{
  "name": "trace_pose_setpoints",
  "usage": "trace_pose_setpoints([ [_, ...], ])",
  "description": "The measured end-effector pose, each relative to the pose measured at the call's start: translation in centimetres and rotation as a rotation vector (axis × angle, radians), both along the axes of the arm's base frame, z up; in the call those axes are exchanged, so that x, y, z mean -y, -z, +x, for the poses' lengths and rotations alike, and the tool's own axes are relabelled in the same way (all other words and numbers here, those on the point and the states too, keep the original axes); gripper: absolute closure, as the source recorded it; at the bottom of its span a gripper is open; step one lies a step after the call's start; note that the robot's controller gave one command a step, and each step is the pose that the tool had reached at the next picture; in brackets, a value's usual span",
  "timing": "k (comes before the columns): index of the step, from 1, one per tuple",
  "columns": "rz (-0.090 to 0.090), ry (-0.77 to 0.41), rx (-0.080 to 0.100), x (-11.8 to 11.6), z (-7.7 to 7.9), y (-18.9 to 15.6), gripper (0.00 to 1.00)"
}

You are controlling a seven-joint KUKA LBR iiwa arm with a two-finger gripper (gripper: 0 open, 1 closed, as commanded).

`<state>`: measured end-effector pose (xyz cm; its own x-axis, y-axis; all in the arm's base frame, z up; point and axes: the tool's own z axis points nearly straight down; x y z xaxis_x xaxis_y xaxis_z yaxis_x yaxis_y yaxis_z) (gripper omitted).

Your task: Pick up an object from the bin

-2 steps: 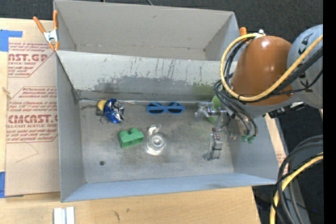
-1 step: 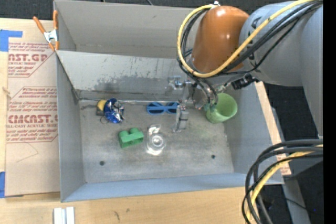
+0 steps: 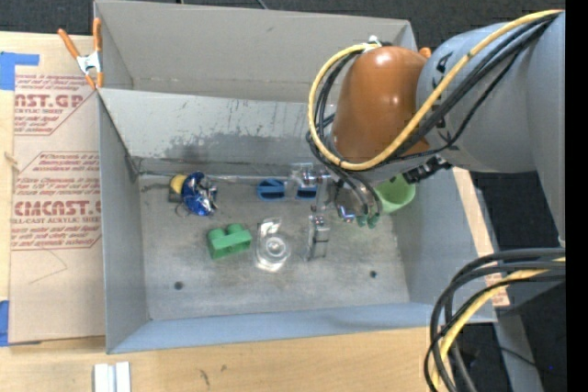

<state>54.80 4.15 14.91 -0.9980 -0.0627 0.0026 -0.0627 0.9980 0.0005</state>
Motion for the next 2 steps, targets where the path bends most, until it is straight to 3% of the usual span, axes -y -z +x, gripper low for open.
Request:
trace_pose_setpoints([
  [1, -0.005, 0.033, 0.007, 10.3, 2.1, -1.2, 0.00],
  [2, -0.002, 0.241, 0.006, 15.3, 4.3, -0.2, 0.00],
])
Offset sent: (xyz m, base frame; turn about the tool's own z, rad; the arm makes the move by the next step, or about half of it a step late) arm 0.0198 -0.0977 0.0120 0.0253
